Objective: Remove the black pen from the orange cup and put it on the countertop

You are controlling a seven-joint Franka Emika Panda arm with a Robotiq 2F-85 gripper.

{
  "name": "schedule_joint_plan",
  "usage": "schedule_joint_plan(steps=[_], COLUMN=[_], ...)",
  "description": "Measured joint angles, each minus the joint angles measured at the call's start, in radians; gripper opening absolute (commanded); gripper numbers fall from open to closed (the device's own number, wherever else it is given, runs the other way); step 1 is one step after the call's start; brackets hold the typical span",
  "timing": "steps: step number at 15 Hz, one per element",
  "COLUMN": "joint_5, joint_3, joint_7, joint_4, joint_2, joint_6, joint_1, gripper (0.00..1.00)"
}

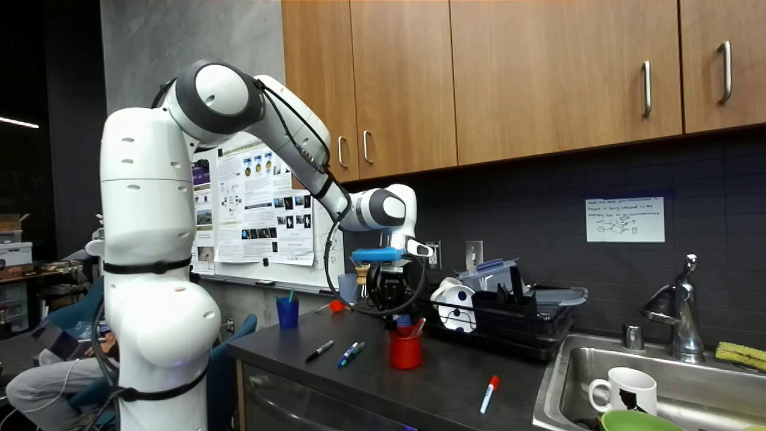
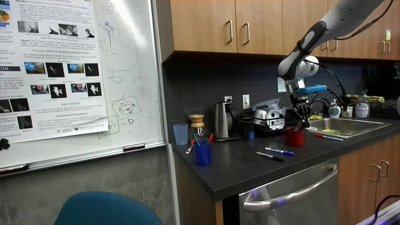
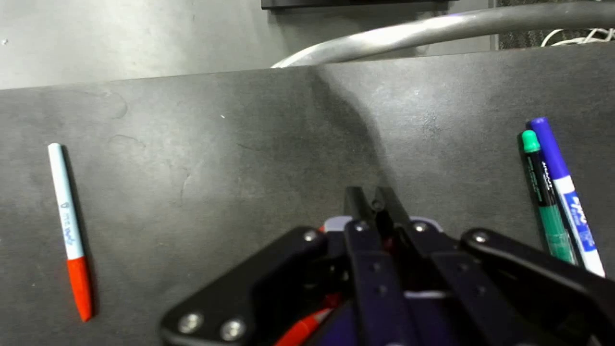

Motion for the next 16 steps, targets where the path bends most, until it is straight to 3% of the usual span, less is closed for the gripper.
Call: schedule_joint_plan(steps=[16], joint_5=[-0.002], joint_3=[-0.010], joint_7=[-0.095], joint_4=[0.043], joint_2=[-0.149], joint_6=[-0.191], joint_1=[-0.006], gripper=[0.02])
